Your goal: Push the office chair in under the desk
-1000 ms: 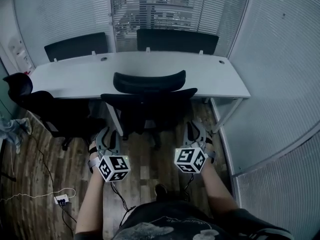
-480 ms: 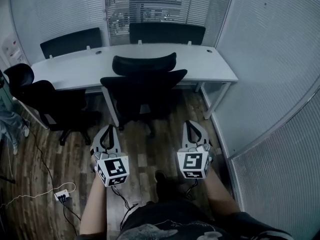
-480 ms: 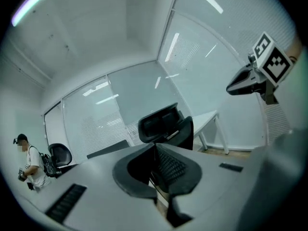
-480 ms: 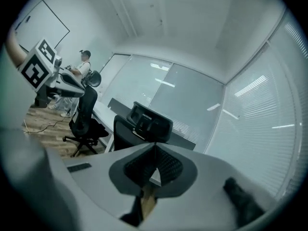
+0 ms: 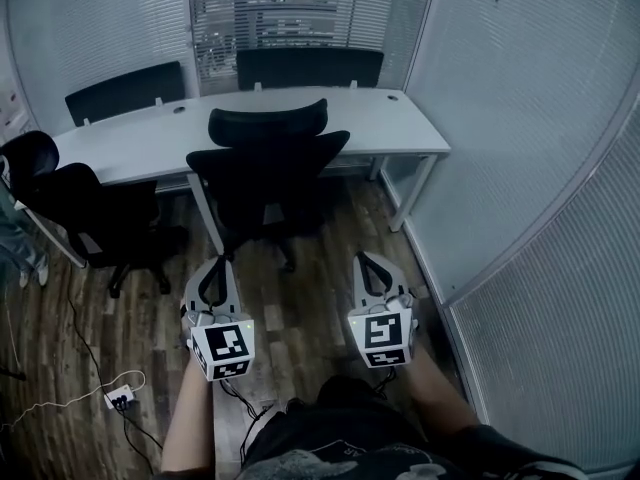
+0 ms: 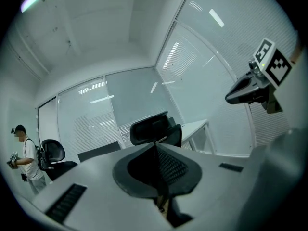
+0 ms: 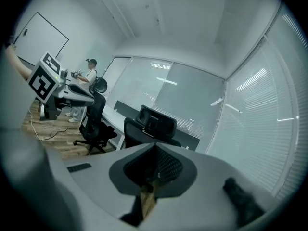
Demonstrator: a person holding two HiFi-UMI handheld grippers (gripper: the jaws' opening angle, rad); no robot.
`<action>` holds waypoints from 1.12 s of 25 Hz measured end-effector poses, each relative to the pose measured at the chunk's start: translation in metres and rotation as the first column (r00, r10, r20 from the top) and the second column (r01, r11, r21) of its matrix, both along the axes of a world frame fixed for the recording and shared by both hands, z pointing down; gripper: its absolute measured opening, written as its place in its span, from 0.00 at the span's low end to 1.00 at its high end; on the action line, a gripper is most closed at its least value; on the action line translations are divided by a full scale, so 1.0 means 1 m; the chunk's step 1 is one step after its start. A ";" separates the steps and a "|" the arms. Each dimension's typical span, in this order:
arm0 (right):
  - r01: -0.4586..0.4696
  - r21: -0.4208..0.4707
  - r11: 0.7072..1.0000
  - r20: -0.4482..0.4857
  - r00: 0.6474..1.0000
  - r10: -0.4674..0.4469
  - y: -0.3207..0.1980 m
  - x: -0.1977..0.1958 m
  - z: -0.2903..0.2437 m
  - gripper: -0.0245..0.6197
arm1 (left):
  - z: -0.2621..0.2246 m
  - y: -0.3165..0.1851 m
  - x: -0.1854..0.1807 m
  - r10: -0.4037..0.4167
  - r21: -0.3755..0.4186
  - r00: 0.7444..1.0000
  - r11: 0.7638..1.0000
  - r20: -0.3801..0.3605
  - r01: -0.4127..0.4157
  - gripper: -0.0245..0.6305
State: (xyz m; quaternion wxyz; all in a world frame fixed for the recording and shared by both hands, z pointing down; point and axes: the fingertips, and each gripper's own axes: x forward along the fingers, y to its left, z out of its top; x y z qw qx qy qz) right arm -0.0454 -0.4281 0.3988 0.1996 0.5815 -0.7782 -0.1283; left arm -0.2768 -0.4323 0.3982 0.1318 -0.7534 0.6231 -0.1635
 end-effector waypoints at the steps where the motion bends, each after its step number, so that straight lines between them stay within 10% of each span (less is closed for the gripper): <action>1: 0.008 0.003 1.000 0.004 1.000 -0.008 0.001 -0.001 -0.001 0.07 | 0.000 0.003 0.002 0.000 -0.004 1.000 1.000 -0.001 0.000 0.07; 28: 0.166 -0.020 0.986 0.089 0.982 -0.164 0.133 0.137 -0.006 0.07 | -0.018 0.156 0.160 -0.097 0.010 0.995 0.995 0.036 0.097 0.07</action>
